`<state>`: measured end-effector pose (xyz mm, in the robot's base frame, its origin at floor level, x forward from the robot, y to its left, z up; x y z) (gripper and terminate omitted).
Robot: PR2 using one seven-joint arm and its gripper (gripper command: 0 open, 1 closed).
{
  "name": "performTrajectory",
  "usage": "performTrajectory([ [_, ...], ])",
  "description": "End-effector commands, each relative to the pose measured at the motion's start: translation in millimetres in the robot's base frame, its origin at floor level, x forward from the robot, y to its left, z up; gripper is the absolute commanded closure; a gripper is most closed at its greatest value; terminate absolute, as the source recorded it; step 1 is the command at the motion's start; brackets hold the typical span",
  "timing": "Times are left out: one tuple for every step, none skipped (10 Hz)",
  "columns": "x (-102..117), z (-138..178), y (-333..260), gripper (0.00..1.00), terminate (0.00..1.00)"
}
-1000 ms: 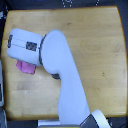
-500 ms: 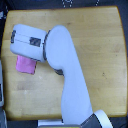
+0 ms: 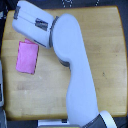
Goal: Folding a cloth
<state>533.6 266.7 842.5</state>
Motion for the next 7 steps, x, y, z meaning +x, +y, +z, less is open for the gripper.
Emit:
performTrajectory([
  [34.7,69.7,-74.2,0.0,0.0],
  [27.4,77.4,-95.0,0.0,0.0],
  [24.9,80.1,-104.8,0.0,0.0],
  [18.6,86.9,-142.5,0.0,0.0],
  [8.1,91.4,-175.4,0.0,0.0],
  [-6.8,95.7,-218.0,0.0,0.0],
  [-22.3,99.3,-259.6,0.0,0.0],
])
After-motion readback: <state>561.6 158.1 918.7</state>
